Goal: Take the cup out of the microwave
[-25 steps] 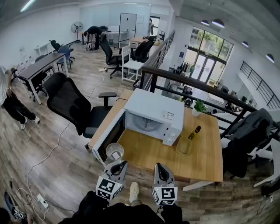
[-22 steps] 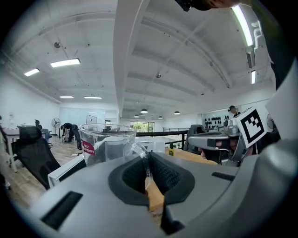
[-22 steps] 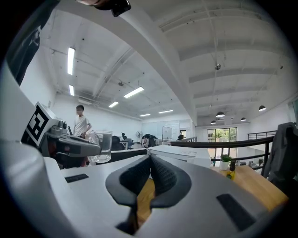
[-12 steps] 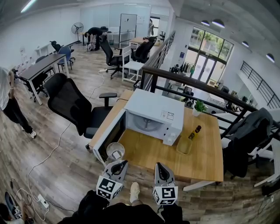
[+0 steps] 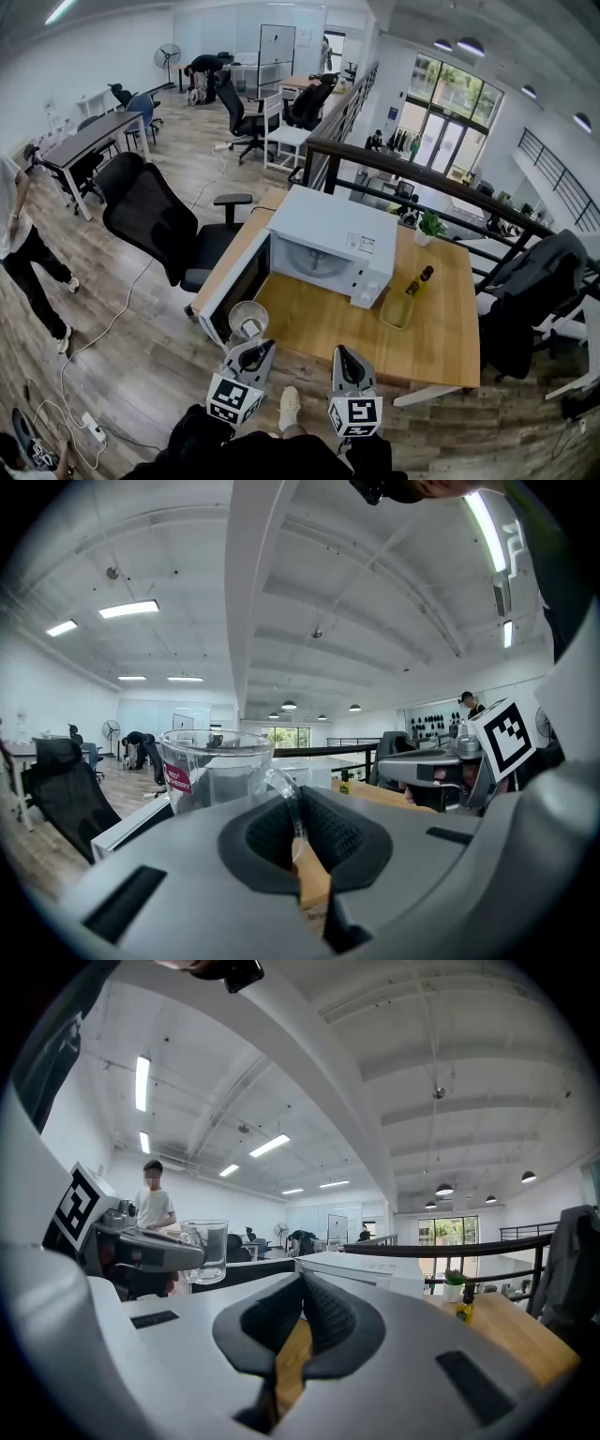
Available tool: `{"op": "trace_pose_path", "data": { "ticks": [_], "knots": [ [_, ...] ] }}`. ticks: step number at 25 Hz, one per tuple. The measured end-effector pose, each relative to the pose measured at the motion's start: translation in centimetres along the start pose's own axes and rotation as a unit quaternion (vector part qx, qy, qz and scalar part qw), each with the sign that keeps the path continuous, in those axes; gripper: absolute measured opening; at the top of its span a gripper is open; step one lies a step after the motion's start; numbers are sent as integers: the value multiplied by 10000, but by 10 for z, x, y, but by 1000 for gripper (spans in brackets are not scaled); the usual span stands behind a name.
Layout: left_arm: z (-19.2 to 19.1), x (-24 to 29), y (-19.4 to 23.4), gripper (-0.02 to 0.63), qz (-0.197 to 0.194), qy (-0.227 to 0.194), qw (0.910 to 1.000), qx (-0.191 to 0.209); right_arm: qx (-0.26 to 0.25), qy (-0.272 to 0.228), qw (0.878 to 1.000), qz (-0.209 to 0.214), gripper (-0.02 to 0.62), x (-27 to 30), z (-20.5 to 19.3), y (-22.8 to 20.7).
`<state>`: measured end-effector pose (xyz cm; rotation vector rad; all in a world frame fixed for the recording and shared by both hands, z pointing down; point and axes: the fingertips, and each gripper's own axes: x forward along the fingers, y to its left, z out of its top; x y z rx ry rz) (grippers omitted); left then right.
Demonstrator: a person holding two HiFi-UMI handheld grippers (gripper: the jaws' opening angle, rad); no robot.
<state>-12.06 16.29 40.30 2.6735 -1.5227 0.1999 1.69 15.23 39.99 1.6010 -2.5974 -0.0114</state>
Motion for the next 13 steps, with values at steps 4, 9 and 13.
{"op": "trace_pose_path", "data": {
  "ticks": [4,9,13],
  "knots": [
    [-1,1,-1,25,-3,-11,10000,23,8,-7,10000,13,15,0,-1,0],
    [-3,2,-4,25,-28,42,10000,6,21,4,10000,-13,14,-2,-5,-3],
    [-2,8,-5,25,-30,-6,10000,28,38,6,10000,-46,15,-1,-6,-9]
  ]
}}
